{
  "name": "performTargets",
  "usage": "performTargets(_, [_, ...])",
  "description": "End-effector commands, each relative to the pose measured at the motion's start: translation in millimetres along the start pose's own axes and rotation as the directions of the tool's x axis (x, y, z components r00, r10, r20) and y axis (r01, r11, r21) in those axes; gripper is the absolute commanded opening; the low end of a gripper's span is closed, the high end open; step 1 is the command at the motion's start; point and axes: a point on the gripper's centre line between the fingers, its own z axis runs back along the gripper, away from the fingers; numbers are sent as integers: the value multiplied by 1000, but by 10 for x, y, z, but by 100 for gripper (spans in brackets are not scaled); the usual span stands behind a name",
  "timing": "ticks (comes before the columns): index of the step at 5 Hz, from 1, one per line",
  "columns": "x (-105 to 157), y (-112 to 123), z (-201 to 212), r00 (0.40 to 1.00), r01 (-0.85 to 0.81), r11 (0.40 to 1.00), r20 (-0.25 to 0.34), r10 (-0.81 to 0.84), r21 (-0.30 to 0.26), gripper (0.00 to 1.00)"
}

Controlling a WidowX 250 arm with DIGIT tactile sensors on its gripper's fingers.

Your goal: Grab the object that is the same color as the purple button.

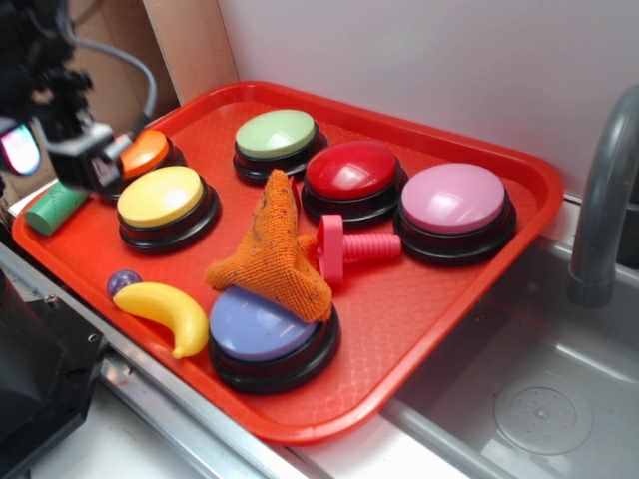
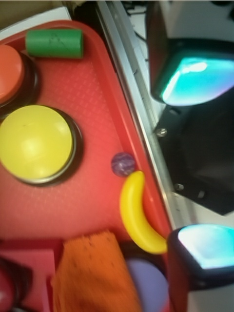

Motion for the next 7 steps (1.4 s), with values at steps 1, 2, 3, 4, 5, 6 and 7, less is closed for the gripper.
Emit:
performTargets(1, [157,56,-442,986,-169,984,12,169,49,100])
performTargets(2, [183,43,-670,975,-221,974,8,221,54,100])
performTargets(3, [197,64,-790,970,-240,969,-10,241,53,100])
performTargets(4, [192,65,-860,967,-255,966,-12,256,51,100])
performTargets(5, [188,72,-894,960,-278,959,-23,280,48,87])
performTargets(6, [178,62,-904,961,-275,960,-21,276,48,0])
performTargets(7, [181,54,-901,964,-265,963,-15,266,52,0])
